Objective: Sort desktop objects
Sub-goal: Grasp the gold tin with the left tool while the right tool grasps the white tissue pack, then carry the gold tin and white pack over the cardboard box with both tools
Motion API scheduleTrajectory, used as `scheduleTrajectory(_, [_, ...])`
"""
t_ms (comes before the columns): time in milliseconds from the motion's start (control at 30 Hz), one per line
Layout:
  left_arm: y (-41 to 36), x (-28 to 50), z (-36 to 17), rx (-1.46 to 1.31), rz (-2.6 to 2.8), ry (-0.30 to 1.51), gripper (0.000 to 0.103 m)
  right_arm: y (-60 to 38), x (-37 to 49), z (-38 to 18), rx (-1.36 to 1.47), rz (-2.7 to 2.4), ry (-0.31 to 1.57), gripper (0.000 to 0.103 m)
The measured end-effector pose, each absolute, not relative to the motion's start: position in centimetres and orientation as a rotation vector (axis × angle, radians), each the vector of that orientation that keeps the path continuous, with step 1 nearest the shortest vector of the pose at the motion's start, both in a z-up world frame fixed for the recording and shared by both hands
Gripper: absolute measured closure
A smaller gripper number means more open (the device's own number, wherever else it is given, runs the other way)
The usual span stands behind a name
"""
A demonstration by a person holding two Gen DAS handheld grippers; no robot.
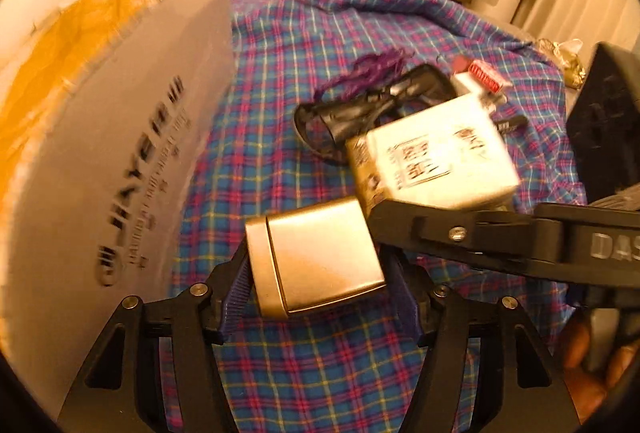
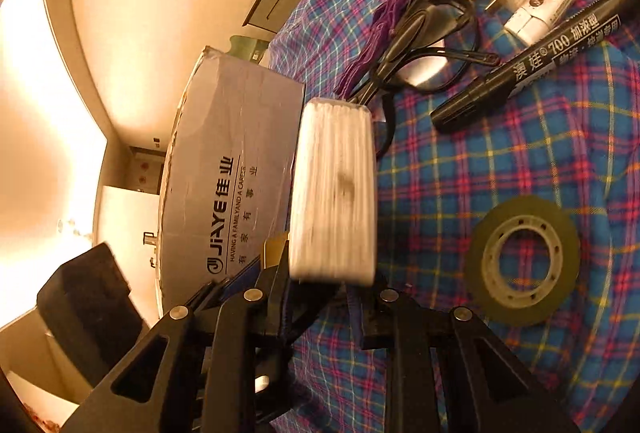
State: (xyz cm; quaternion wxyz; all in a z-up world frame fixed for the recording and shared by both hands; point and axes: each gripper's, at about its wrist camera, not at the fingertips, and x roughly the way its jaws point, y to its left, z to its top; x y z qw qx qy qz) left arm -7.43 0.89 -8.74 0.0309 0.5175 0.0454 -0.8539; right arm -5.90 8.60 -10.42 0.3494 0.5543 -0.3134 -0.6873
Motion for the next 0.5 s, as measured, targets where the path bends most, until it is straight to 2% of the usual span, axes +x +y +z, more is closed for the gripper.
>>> scheduleTrajectory(133, [0.1, -7.1, -8.6, 1.561, -2.638, 0.183, 0.050, 8.4, -5.9, -9.1, 1.415, -1.850, -0.766, 0.080])
scheduleTrajectory(333, [-0.1, -6.0, -7.0, 1.520, -2.688, 0.191, 0.051, 8.6, -5.6, -6.1, 1.357, -1.986, -0.635, 0.080])
scheduleTrajectory(500, [-0.6, -4.2, -4.6, 1.458, -2.755, 0.197, 0.051, 10.6, -2.5, -5.3, 1.268, -2.122, -0.421, 0.080])
